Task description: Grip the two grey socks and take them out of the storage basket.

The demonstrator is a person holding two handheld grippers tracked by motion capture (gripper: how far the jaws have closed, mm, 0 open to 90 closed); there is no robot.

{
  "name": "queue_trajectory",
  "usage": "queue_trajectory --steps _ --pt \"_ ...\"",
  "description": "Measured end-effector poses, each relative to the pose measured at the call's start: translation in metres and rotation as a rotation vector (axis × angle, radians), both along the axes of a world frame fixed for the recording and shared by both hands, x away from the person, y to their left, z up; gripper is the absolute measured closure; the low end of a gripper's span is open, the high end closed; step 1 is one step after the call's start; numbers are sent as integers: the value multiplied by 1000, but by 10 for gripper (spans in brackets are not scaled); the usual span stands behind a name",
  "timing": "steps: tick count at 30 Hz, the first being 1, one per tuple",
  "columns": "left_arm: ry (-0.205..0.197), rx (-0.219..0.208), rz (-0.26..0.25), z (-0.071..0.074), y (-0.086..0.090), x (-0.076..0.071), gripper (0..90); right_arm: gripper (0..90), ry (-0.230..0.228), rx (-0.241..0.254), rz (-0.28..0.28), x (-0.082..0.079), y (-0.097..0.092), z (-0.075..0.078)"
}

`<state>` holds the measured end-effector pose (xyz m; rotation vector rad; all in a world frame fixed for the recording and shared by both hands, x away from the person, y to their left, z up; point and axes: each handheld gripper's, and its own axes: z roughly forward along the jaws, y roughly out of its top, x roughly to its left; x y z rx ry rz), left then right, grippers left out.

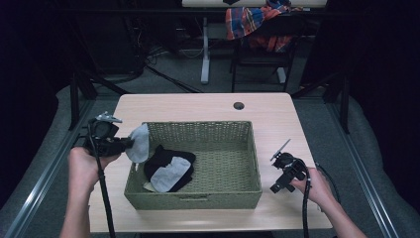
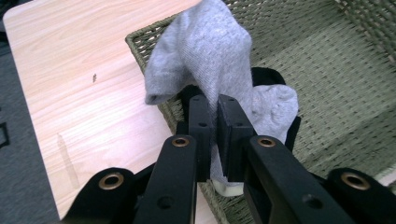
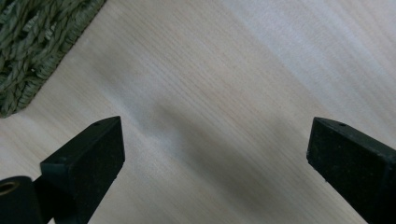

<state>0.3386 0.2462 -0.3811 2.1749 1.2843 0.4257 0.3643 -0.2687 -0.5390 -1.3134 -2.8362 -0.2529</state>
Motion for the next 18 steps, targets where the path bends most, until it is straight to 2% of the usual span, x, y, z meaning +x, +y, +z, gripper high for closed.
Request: queue_trajectory --steps 1,8,9,14,16,18 --pt "0 2 9 0 2 0 853 37 -14 21 -22 -2 1 -3" --pt "-9 1 63 2 20 -3 853 37 -17 21 -23 -2 0 -2" --pt "-7 3 77 1 23 -3 854 37 20 -34 33 2 -1 3" --pt "-16 10 108 1 31 -4 855 37 19 -36 36 2 -1 3" --pt "-10 2 141 -1 39 -5 856 37 21 -36 33 2 -1 3" --pt "-4 2 145 -1 42 -5 856 37 23 -35 31 2 -1 3"
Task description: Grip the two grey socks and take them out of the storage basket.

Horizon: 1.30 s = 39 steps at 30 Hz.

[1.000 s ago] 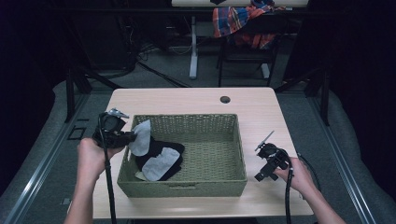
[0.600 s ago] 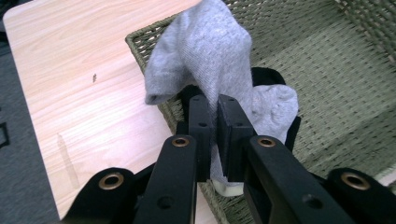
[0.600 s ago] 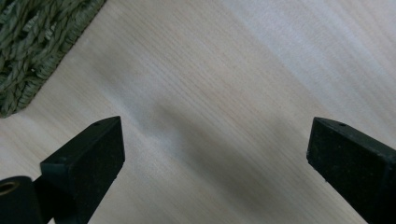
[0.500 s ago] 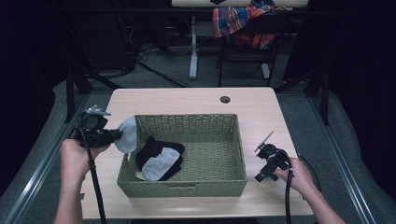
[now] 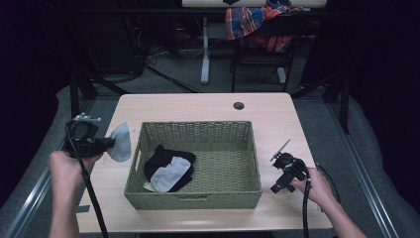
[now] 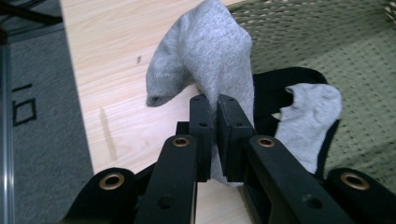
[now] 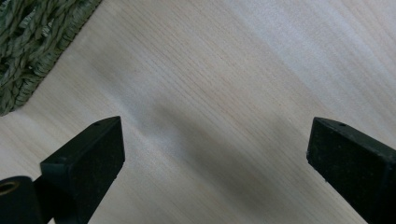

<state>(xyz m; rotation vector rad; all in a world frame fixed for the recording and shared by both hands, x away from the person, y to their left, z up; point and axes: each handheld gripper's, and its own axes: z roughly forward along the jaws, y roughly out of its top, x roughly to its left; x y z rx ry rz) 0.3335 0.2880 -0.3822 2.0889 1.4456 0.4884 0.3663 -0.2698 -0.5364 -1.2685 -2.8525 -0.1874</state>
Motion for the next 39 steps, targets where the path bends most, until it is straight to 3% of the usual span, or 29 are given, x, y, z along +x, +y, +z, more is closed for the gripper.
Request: queue_trajectory --steps 10,16,17,39 --pt "35 0 68 -19 22 2 856 38 3 -5 5 0 0 0" --pt "53 -6 72 -29 26 4 856 38 3 -5 4 0 0 0" --pt "55 -7 73 -30 27 5 856 38 -33 52 -50 -4 1 -5" --pt "160 3 85 -74 31 18 855 38 -33 54 -48 -4 2 -4"
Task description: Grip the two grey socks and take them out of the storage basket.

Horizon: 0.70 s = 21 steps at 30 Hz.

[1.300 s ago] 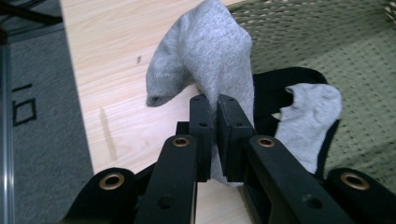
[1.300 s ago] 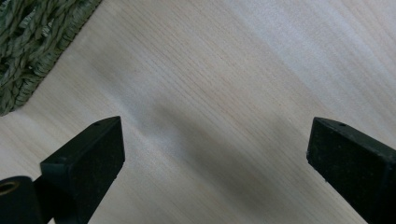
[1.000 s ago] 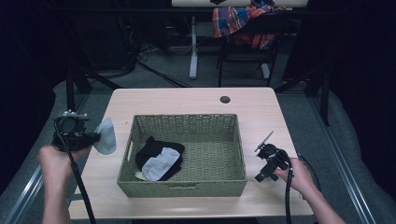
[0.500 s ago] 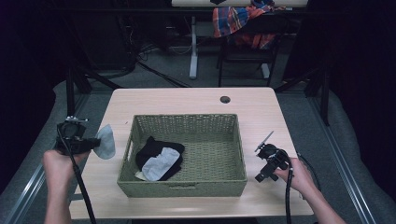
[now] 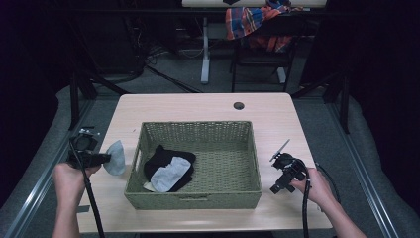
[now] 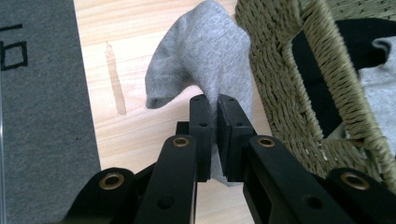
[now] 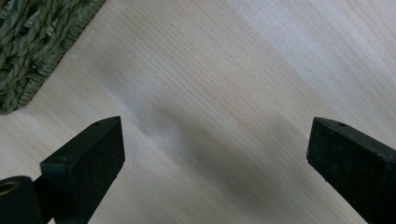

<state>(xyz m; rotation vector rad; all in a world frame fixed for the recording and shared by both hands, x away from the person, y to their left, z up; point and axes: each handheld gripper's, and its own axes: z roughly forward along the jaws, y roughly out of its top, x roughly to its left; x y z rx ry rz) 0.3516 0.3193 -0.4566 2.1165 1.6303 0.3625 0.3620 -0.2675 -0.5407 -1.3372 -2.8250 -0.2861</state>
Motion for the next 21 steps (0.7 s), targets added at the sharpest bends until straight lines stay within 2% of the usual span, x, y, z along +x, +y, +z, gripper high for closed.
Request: queue_trajectory --steps 6,7,8,9,15,16,18,21 --pt "17 5 7 -14 2 3 855 37 4 -4 6 0 -1 0" --pt "27 5 6 -17 2 4 855 36 45 -64 64 4 -2 6" --pt "39 9 4 -20 3 5 854 36 55 -83 84 6 -2 7" --pt "42 8 8 -22 3 6 855 36 39 -58 57 3 -1 5" --pt "80 10 8 -34 4 10 854 36 44 -55 53 4 -1 4" --pt "89 11 7 -36 4 10 853 36 36 -39 36 3 -1 3" --pt "104 18 7 -41 3 12 852 36 35 -35 38 3 -1 2" --pt "115 19 3 -43 4 13 851 36 37 -40 38 3 -1 3"
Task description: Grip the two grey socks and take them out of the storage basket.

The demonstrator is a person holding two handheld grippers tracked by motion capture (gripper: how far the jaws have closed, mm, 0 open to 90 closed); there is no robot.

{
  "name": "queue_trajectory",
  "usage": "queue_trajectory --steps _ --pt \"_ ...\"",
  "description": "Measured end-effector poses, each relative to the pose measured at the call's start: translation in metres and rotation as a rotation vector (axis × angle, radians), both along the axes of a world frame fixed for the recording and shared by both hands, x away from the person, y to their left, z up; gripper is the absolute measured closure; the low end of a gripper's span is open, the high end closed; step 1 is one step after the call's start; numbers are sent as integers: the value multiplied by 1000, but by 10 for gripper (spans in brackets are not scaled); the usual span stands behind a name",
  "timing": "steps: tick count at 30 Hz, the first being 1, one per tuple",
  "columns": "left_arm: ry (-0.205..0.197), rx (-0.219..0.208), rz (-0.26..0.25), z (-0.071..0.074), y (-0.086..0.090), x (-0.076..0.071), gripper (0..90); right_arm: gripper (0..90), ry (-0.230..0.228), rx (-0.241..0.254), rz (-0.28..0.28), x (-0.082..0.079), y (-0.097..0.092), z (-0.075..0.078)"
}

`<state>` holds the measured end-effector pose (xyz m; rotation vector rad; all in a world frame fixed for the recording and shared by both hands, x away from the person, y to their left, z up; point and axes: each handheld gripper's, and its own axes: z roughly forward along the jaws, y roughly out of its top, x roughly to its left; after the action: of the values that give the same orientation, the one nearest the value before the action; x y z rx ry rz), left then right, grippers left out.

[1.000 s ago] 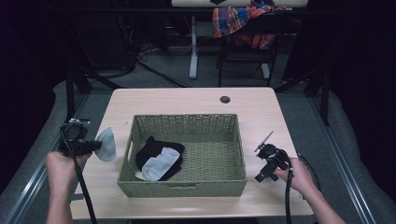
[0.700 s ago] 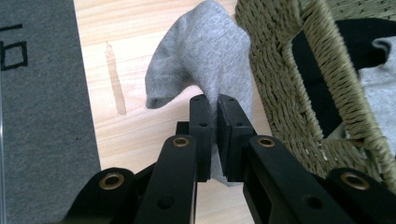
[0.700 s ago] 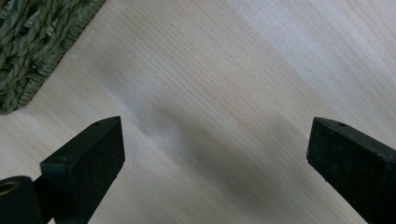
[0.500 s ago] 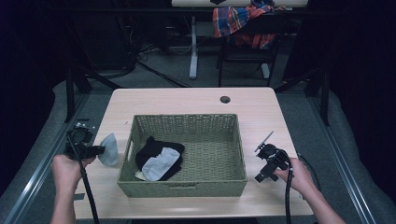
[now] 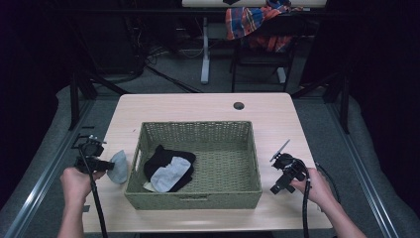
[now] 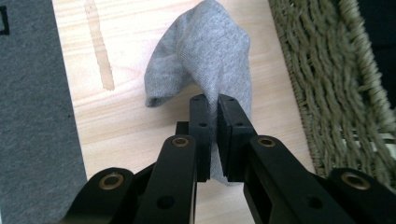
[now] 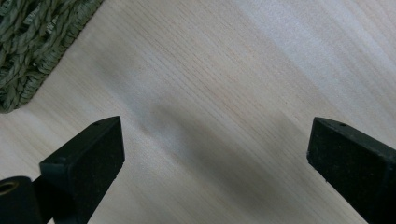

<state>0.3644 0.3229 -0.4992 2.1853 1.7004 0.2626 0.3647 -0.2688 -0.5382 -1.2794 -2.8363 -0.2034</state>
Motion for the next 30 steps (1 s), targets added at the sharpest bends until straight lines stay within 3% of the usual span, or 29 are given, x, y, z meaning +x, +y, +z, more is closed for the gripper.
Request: queue_trajectory --steps 6,7,9,13,18,19,21,23,25,26,27,28,29,30 --pt "27 15 -3 -8 -1 3 849 36 15 -19 21 2 0 1" --pt "31 17 -3 -10 -1 4 848 36 0 3 0 0 0 -1" --pt "44 15 -3 -11 -2 4 842 35 12 -16 16 1 -1 1" --pt "46 14 4 -13 -1 5 804 36 0 3 0 0 0 -1" --pt "33 14 17 -8 3 3 601 36 12 -21 20 2 -1 2" --pt "23 5 28 -6 4 3 601 35 9 -18 16 1 -1 2" --pt "-10 -14 46 6 7 0 482 36 6 -19 16 1 -1 2" --pt "-16 -18 51 10 7 -1 454 36 6 -19 16 1 -1 2" --pt "-46 -31 62 20 7 -4 357 36 8 -17 15 1 -1 2" --pt "-65 -39 63 26 6 -5 357 36 8 -17 15 1 -1 2" --pt "-100 -47 63 37 5 -8 249 36 8 -16 14 1 -1 2" --pt "-100 -47 63 37 5 -8 184 36 8 -16 14 1 -1 2" --pt "-134 -45 50 46 1 -11 155 36 7 -15 14 1 -1 2" --pt "-134 -45 50 46 1 -11 146 35 8 -15 16 1 -1 2"
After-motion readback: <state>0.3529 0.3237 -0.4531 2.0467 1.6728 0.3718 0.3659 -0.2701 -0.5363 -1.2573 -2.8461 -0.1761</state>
